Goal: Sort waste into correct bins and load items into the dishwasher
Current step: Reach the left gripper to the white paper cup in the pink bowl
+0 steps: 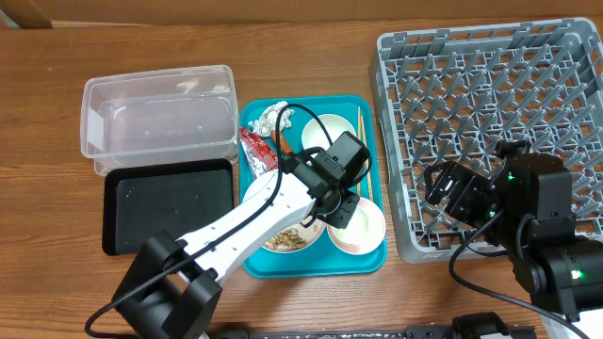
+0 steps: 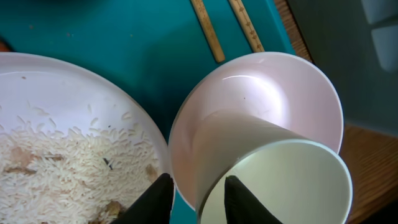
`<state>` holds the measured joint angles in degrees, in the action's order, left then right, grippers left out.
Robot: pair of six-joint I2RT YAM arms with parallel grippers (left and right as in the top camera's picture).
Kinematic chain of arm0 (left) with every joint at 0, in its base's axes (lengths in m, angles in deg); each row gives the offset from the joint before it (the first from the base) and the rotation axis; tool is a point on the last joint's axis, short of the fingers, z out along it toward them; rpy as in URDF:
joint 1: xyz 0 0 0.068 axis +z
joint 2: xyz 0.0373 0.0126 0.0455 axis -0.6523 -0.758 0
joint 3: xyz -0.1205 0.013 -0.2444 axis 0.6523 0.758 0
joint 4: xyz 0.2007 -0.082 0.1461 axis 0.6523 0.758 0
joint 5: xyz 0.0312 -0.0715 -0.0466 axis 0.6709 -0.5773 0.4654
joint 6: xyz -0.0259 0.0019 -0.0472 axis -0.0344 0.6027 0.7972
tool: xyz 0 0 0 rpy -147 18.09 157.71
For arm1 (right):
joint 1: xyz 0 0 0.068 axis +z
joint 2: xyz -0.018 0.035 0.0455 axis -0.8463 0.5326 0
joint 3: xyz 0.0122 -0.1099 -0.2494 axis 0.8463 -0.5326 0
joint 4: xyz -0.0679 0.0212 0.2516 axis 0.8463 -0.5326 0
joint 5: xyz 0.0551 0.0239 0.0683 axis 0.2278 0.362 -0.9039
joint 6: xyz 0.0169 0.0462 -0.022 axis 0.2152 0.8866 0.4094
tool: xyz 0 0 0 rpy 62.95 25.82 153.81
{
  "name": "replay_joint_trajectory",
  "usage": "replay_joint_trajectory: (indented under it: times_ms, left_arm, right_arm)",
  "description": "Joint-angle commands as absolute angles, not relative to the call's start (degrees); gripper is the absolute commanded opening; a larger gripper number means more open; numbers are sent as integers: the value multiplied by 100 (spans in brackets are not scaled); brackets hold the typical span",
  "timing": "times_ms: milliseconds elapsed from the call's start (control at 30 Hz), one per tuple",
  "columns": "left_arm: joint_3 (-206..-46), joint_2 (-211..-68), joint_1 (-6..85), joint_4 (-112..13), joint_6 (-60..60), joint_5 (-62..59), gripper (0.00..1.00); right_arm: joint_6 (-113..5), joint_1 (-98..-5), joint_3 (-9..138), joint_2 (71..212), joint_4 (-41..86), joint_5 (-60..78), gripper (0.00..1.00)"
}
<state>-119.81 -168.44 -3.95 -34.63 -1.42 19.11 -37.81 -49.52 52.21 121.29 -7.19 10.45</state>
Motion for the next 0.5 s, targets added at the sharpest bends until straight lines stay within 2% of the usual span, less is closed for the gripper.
replay_joint_trajectory:
  times_ms: [0,133,267,467]
  left_arm:
    - [-12077,-16951,-478,-3550,-122,1822,29]
    - [-12077,-16982,-537,-3627,-124,1824,28]
    - [-12077,-16982,-550,-3638,-124,1824,4]
    - [-12171,-16941,-542,-3465,-116,1820,4]
  right_arm:
    - [-3775,-4930,5396,12089,-682,1126,100]
    - [-3775,-4930,5396,12089,-682,1128,100]
    - [-3775,-4930,5396,12089,-682,1126,100]
    - [-3775,-4930,5396,12089,-664,1128,100]
